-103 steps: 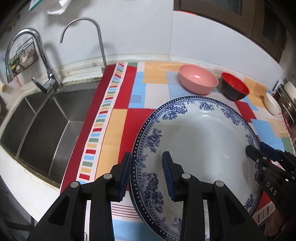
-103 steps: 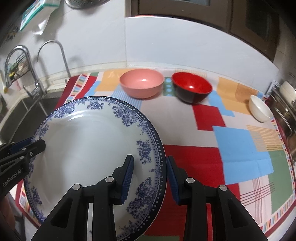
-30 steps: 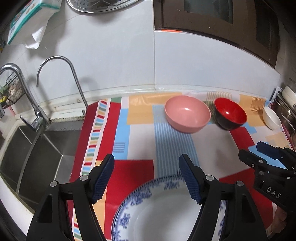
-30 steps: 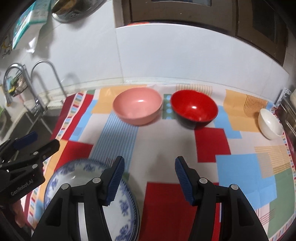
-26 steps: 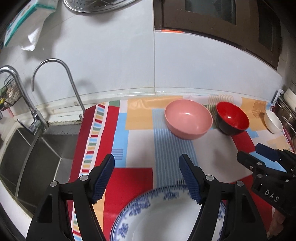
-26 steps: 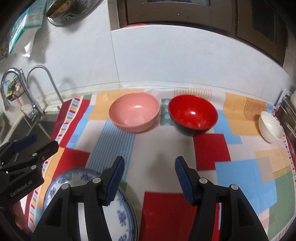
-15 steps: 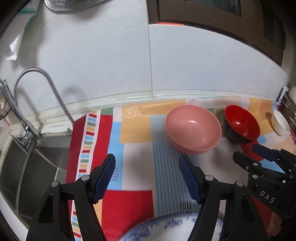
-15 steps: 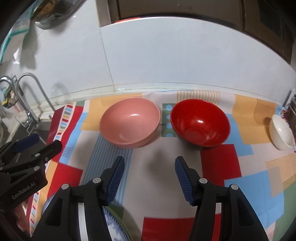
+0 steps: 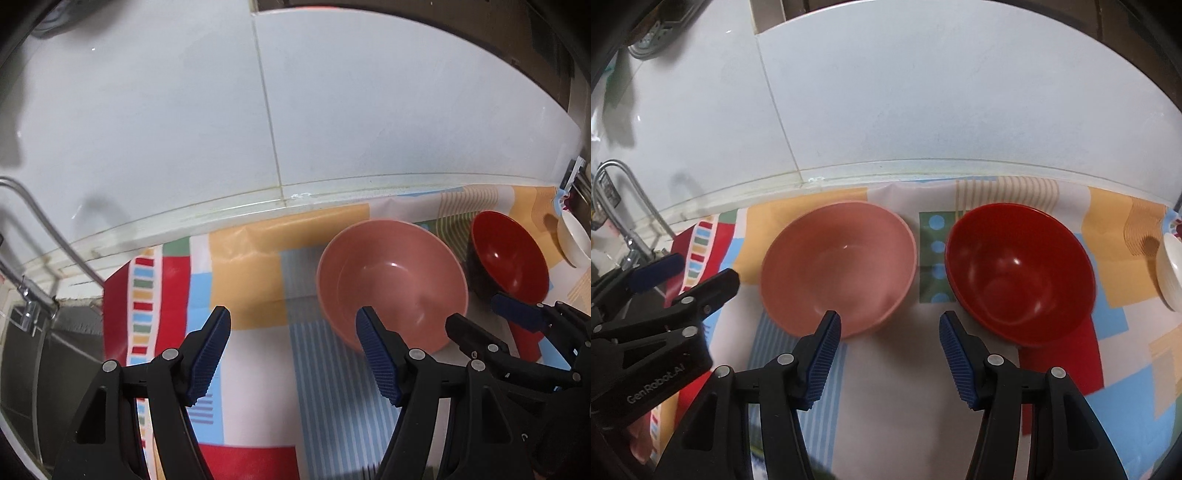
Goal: Organize plates and bowls
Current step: 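Move both grippers forward to the rim of the pink bowl, then close both grippers on the rim of the pink bowl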
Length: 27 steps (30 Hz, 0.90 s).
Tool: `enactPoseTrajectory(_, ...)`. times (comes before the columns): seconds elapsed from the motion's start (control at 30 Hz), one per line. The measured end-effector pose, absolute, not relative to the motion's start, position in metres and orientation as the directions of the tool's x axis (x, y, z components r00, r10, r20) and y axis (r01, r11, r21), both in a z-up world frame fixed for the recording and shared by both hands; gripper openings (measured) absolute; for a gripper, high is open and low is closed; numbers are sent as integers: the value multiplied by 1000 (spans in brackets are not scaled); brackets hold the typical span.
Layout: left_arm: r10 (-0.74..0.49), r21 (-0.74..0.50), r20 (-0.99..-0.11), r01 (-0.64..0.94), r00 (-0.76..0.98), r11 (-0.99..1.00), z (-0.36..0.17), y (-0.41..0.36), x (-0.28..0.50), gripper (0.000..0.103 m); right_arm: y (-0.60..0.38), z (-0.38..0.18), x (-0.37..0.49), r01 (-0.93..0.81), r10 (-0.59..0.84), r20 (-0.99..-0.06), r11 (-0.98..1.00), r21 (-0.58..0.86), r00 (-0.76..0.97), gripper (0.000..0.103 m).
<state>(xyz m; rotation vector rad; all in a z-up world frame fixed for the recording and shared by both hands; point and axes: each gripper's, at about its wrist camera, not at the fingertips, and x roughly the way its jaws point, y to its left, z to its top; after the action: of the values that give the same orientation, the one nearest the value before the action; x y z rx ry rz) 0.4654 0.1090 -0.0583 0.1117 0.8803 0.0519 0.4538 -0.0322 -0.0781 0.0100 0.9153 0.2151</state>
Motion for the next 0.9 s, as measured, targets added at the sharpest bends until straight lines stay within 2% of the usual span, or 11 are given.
enactPoseTrajectory(0.07,90,121,-773,5,627,993,-64,108,473,68,-31,-81,459,-178,190,-788,979,104,585,52)
enactPoseTrajectory(0.2,88,123,-785,15,613,992,-74,108,486,65,-31,-87,471,-167,185,-792,980,106,582,51)
enactPoseTrajectory(0.27,88,126,-790,21,606,992,-78,107,491,64,-31,-89,476,-164,188,-795,980,113,577,44)
enactPoseTrajectory(0.37,88,129,-795,26,600,991,-83,106,499,61,-31,-93,485,-157,192,-801,980,124,567,42)
enactPoseTrajectory(0.57,79,120,-811,33,579,992,-92,106,509,45,-24,-96,493,-163,166,-802,983,87,573,34)
enactPoseTrajectory(0.63,76,117,-815,34,574,993,-95,106,511,36,-22,-97,495,-167,162,-805,983,79,571,31)
enactPoseTrajectory(0.77,42,85,-823,50,567,995,-97,105,512,24,-23,-99,500,-154,140,-810,986,62,570,19)
enactPoseTrajectory(0.9,31,80,-821,61,570,995,-96,100,510,12,-23,-98,502,-155,132,-811,987,52,570,18)
